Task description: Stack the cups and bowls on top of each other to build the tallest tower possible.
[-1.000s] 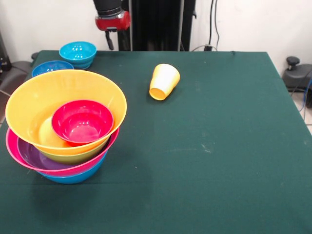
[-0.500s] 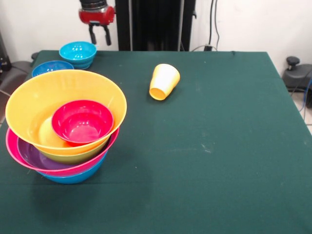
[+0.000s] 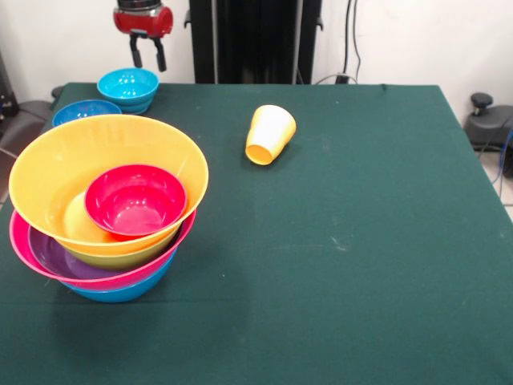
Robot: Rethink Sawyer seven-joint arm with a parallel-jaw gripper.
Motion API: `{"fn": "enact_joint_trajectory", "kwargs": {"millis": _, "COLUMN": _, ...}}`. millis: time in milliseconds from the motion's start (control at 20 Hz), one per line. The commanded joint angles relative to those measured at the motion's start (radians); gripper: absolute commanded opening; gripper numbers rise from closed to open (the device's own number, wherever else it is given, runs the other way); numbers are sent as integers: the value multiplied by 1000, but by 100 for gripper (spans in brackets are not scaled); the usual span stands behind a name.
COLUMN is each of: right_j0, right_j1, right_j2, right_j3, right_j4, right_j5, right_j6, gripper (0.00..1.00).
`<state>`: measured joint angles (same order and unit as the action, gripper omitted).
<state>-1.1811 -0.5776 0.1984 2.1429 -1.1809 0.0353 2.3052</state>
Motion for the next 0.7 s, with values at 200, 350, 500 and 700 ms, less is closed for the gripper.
{"fn": "enact_joint_trajectory", "kwargs": {"millis": 200, "right_j0": 14, "right_j1": -48, "right_j2": 192, "right_j3": -8, "right_j4": 74, "right_j5": 156, "right_j6": -135, "gripper": 100}}
{"fn": "enact_joint_trajectory", "kwargs": {"millis": 350, "right_j0": -15, "right_j1": -94, "right_j2": 250, "right_j3": 13, "right_j4": 130, "right_j5": 218, "right_j6": -195, "gripper": 100}}
{"fn": "enact_joint_trajectory", "kwargs": {"millis": 500, "right_j0": -35, "right_j1": -126, "right_j2": 292, "right_j3": 25, "right_j4": 173, "right_j5": 260, "right_j6": -229, "gripper": 100}}
{"fn": "enact_joint_trajectory", "kwargs": {"millis": 700, "right_j0": -53, "right_j1": -139, "right_j2": 321, "right_j3": 34, "right_j4": 181, "right_j5": 280, "right_j6": -238, "gripper": 100}}
